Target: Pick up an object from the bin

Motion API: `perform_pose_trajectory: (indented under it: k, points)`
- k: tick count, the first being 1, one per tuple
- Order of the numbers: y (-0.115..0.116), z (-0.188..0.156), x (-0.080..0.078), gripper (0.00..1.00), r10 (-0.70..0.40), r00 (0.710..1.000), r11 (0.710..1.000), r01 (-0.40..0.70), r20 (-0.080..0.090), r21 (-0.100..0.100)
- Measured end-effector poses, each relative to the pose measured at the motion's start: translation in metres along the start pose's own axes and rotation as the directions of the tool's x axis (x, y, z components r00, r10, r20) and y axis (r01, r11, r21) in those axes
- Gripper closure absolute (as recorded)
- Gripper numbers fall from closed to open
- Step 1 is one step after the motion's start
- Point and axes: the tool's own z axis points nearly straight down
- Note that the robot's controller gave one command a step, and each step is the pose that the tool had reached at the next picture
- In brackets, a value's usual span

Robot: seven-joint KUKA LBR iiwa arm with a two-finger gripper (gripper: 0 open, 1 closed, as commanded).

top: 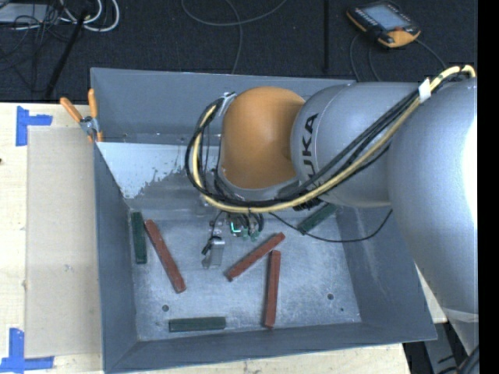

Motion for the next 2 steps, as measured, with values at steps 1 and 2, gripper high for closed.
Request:
perform_pose_trajectory:
  k: [1,2]
  points:
    - [0.000,-0.001,-0.001,0.00,0.003,1.000,1.000,-0.003,0.001,0.000]
    - [-0.030,0.017,-0.003,0.00,-0.175,0.985,0.985,0.175,0.006,-0.002]
